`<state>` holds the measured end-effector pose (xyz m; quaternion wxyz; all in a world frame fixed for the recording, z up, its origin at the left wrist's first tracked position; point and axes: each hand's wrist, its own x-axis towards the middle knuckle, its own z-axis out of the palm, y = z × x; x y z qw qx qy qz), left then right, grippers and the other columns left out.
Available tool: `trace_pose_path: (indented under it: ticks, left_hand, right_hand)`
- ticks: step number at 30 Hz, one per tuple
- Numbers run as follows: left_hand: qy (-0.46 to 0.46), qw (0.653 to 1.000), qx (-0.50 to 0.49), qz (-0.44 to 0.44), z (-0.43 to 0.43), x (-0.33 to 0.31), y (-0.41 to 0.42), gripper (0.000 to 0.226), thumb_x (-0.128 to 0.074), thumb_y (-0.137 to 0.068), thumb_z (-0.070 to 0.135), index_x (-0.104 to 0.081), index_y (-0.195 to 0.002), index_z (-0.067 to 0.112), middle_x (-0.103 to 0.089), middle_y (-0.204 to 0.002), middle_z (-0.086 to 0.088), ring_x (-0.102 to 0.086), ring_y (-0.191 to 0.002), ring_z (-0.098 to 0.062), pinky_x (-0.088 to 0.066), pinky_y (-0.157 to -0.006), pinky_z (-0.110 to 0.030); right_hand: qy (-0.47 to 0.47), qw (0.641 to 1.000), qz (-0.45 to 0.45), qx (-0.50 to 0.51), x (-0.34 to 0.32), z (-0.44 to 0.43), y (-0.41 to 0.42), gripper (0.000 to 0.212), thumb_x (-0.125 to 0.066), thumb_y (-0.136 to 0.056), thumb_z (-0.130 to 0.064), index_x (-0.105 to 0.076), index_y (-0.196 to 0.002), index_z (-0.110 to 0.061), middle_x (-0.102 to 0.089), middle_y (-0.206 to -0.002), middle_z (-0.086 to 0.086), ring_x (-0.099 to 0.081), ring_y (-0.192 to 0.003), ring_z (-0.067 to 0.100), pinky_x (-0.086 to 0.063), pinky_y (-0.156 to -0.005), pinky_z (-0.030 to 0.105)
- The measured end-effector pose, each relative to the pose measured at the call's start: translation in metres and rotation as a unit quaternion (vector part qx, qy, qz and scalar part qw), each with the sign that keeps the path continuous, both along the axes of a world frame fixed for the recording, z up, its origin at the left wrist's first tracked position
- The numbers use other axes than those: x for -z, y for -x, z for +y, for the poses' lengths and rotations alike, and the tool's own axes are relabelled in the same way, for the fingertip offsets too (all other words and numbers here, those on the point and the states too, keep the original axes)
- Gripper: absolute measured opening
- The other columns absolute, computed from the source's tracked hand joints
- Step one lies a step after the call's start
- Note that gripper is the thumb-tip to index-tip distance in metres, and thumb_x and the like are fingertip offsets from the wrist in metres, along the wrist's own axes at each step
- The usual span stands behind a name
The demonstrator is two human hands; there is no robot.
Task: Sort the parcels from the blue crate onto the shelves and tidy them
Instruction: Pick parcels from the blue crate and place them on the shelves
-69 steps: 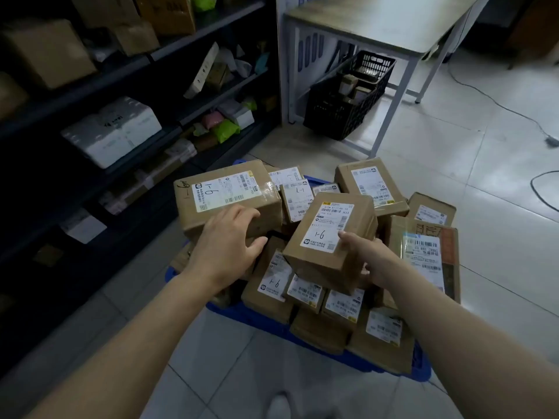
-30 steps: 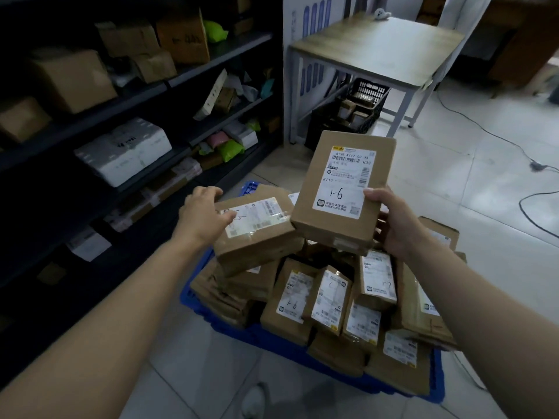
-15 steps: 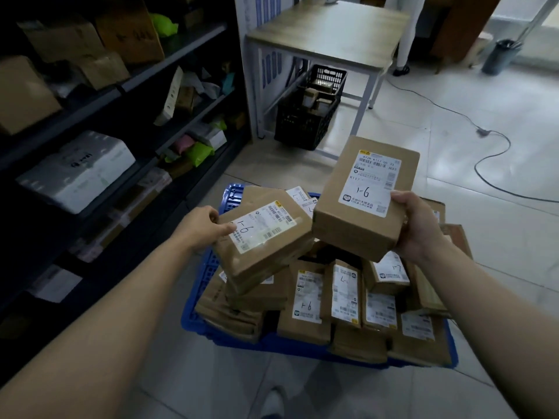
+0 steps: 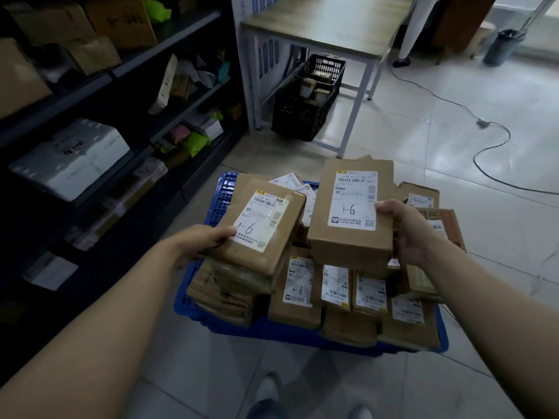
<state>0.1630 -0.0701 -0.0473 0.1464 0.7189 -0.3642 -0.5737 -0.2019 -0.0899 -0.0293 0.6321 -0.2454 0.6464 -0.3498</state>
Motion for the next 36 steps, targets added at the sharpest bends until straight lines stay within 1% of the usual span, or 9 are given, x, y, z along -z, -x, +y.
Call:
trace_pose_path:
  ticks: [5,11,15,17,20,25,29,31,36]
  left_hand:
    - [-0.037,0.986,-0.054,0.154,0.016,0.016,0.008,0.045,-0.066,-0.078,0.045,-0.062,-0.115,0.018,-0.062,-0.116,-0.006,-0.056,-0.104,-0.022,-0.047,-0.08,-0.034]
    - [-0.03,0.981,-0.075,0.174,0.017,0.023,0.015,0.063,-0.075,-0.064,0.052,-0.063,-0.115,0.017,-0.066,-0.11,-0.009,-0.06,-0.1,-0.025,-0.054,-0.079,-0.039]
    - [-0.024,0.975,-0.089,0.202,0.022,0.025,0.025,0.044,-0.067,-0.071,0.045,-0.066,-0.105,0.018,-0.071,-0.093,-0.004,-0.063,-0.083,-0.019,-0.047,-0.07,-0.033]
    - [-0.025,0.967,-0.101,0.233,0.023,0.025,0.027,0.042,-0.066,-0.072,0.041,-0.066,-0.106,0.017,-0.072,-0.09,-0.004,-0.064,-0.076,-0.018,-0.047,-0.071,-0.033]
    - [-0.028,0.951,-0.11,0.287,0.026,0.023,0.024,0.048,-0.065,-0.072,0.038,-0.066,-0.113,0.013,-0.07,-0.106,-0.01,-0.067,-0.078,-0.02,-0.048,-0.074,-0.034]
    - [0.002,0.943,-0.124,0.31,0.026,0.017,0.022,0.056,-0.068,-0.071,0.04,-0.064,-0.118,0.009,-0.067,-0.113,-0.015,-0.065,-0.088,-0.025,-0.048,-0.083,-0.038]
    - [0.056,0.937,-0.143,0.313,0.023,-0.002,0.023,0.036,-0.059,-0.078,0.042,-0.075,-0.099,0.018,-0.071,-0.103,-0.01,-0.065,-0.084,-0.023,-0.046,-0.082,-0.039]
    - [0.084,0.935,-0.143,0.314,0.022,-0.017,0.024,0.033,-0.054,-0.082,0.043,-0.077,-0.094,0.022,-0.071,-0.103,-0.008,-0.066,-0.084,-0.021,-0.046,-0.084,-0.04]
    - [0.148,0.922,-0.146,0.326,0.025,-0.053,0.024,0.031,-0.054,-0.082,0.044,-0.076,-0.092,0.025,-0.073,-0.101,-0.005,-0.07,-0.084,-0.019,-0.052,-0.08,-0.041]
  right_hand:
    - [0.0,1.0,0.012,-0.023,0.007,0.002,-0.001,0.045,-0.067,-0.081,-0.029,-0.058,-0.123,-0.015,-0.068,-0.113,0.011,-0.064,-0.099,0.028,-0.052,-0.072,0.036]
    - [-0.01,1.0,-0.002,-0.018,0.021,0.003,-0.008,0.027,-0.063,-0.085,-0.028,-0.06,-0.109,-0.017,-0.067,-0.098,0.007,-0.063,-0.09,0.024,-0.05,-0.072,0.035]
    - [-0.031,0.998,-0.045,-0.011,0.031,0.003,-0.008,0.054,-0.069,-0.074,-0.033,-0.059,-0.123,-0.015,-0.068,-0.117,0.012,-0.064,-0.108,0.032,-0.049,-0.096,0.046]
    - [-0.043,0.997,-0.063,-0.014,0.031,0.004,-0.008,0.058,-0.069,-0.072,-0.035,-0.059,-0.126,-0.015,-0.068,-0.119,0.013,-0.066,-0.105,0.032,-0.051,-0.092,0.045]
    - [-0.048,0.995,-0.09,-0.023,0.03,0.005,-0.005,0.049,-0.063,-0.08,-0.035,-0.06,-0.125,-0.015,-0.069,-0.117,0.013,-0.067,-0.095,0.03,-0.053,-0.082,0.04]
    - [-0.026,0.996,-0.081,-0.024,0.025,0.004,-0.005,0.05,-0.066,-0.079,-0.033,-0.06,-0.125,-0.015,-0.069,-0.117,0.012,-0.067,-0.099,0.031,-0.054,-0.083,0.039]
    - [0.024,0.998,-0.063,-0.014,0.008,-0.004,-0.006,0.072,-0.074,-0.06,-0.035,-0.06,-0.127,-0.016,-0.066,-0.124,0.012,-0.063,-0.114,0.032,-0.05,-0.097,0.046]
    - [0.042,0.997,-0.062,-0.022,-0.003,-0.008,-0.005,0.071,-0.073,-0.061,-0.034,-0.059,-0.128,-0.015,-0.066,-0.124,0.013,-0.062,-0.116,0.034,-0.048,-0.099,0.048]
    - [0.069,0.994,-0.066,-0.061,-0.031,-0.015,-0.004,0.067,-0.069,-0.065,-0.034,-0.06,-0.128,-0.014,-0.067,-0.122,0.014,-0.063,-0.112,0.034,-0.056,-0.084,0.039]
